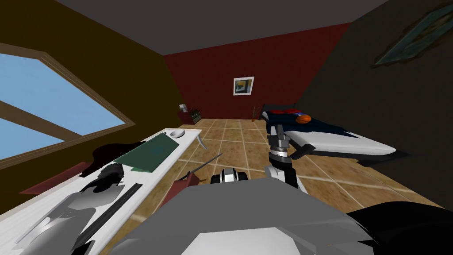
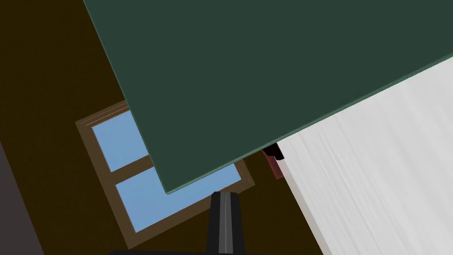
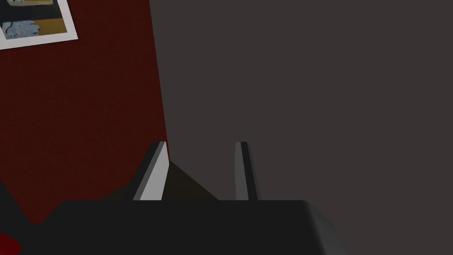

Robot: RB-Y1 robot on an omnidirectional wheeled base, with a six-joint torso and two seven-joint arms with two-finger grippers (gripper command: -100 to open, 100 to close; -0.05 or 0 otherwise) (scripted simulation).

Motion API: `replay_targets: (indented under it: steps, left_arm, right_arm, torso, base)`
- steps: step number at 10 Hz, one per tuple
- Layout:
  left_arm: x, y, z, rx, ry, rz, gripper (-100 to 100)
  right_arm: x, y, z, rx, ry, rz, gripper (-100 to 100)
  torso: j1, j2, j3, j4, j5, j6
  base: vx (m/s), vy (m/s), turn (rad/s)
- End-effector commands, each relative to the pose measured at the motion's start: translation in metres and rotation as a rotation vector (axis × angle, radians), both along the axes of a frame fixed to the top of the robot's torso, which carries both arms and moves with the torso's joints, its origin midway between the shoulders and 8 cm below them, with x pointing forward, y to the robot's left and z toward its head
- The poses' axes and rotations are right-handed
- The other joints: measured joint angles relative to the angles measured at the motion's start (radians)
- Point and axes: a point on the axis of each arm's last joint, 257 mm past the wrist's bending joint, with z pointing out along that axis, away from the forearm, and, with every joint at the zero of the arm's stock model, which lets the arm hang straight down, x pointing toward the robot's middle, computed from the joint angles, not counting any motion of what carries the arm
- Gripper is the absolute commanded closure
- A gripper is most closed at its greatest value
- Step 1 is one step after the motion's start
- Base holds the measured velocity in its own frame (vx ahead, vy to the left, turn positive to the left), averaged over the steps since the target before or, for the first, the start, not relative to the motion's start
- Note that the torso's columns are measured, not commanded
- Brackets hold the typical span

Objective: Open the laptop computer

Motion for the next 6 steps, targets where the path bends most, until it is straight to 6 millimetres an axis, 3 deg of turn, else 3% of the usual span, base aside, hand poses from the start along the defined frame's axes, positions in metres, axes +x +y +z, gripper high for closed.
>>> replay_targets:
  steps: [1,2,4,5,6]
  left_arm:
    - [-0.010,0.010,-0.002,-0.043,0.017,0.057,100]
    - [-0.012,0.011,-0.003,-0.045,0.020,0.064,100]
    - [-0.022,0.021,-0.003,-0.076,0.033,0.117,100]
    - [-0.023,0.021,-0.003,-0.077,0.035,0.123,100]
    - [-0.030,0.030,0.003,-0.092,0.040,0.158,100]
  right_arm:
    - [0.000,0.000,0.000,0.000,0.000,0.000,0]
    - [0.000,0.000,0.000,0.000,0.000,0.000,0]
    - [0.000,0.000,0.000,0.000,0.000,0.000,0]
    - [0.000,0.000,0.000,0.000,0.000,0.000,0]
    - [0.000,0.000,0.000,0.000,0.000,0.000,0]
  torso:
    - [0.001,0.002,0.001,0.000,0.000,0.003]
    - [0.001,0.003,0.002,0.001,0.000,0.000]
    - [0.001,0.004,0.002,0.001,0.000,0.003]
    - [0.002,0.005,0.003,0.001,0.000,0.000]
    - [0.001,0.003,0.002,0.001,0.000,0.000]
  base:
    - [-0.124,0.047,-0.204]
    - [-0.059,0.017,0.013]
    - [-0.124,0.028,-0.260]
    - [-0.083,0.017,0.011]
    - [-0.146,0.039,-0.361]
